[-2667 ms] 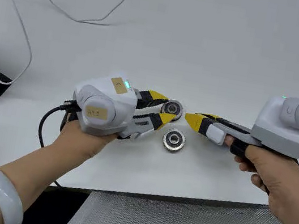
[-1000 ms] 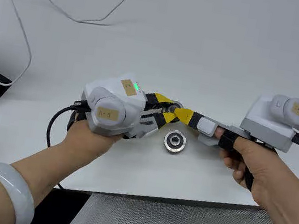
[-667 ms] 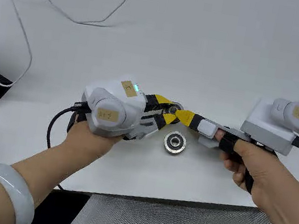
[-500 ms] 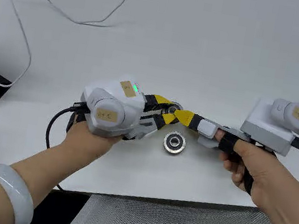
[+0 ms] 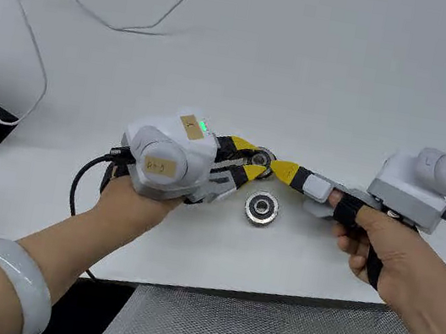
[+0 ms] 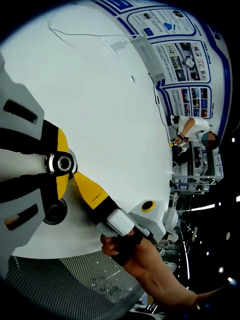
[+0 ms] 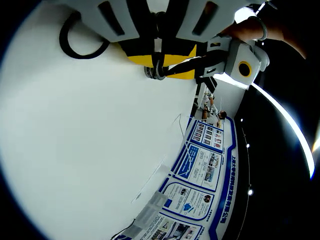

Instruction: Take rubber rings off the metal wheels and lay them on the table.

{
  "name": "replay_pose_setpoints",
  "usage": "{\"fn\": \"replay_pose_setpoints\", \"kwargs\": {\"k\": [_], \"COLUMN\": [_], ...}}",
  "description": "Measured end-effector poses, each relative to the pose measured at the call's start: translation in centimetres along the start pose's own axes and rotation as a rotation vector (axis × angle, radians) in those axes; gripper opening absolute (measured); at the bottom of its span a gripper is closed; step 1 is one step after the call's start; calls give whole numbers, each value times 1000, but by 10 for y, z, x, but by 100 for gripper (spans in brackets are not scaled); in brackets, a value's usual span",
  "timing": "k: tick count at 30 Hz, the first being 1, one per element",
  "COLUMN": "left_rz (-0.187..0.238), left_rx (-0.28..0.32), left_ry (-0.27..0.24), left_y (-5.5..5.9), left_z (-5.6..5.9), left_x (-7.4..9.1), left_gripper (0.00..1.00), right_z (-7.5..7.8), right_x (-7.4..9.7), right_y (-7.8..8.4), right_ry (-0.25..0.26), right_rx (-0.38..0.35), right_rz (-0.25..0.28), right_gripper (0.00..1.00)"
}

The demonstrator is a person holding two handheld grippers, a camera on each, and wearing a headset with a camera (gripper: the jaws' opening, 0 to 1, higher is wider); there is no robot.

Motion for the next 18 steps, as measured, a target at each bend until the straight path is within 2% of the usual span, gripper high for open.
{"fn": "replay_pose_setpoints", "kwargs": {"k": [8, 12, 18], "left_rz": [1, 1, 2], "left_rx": [0, 2, 2], "left_ry": [1, 1, 0], "left_y": [-1, -1, -1], "left_z": [0, 1, 1], "left_x": [0, 0, -1], "left_gripper": [14, 14, 14], "right_z": [-1, -3, -4], "right_x": [0, 0, 0], "right_y": [-2, -2, -3], "right_ry": [17, 37, 37], "right_rx": [9, 64, 86], "right_rz": [3, 2, 1], "right_gripper": [2, 2, 1]}}
Point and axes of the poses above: the centre of the closed fingertips' face, and the gripper's own axes: x roughly backward along the fingers, z roughly to its right, y roughly out of its underside, the point moved 9 cm from there along x, roughly backward along the fingers, and after that the axes turned 8 degrees about -x, right-handed, at the moved point
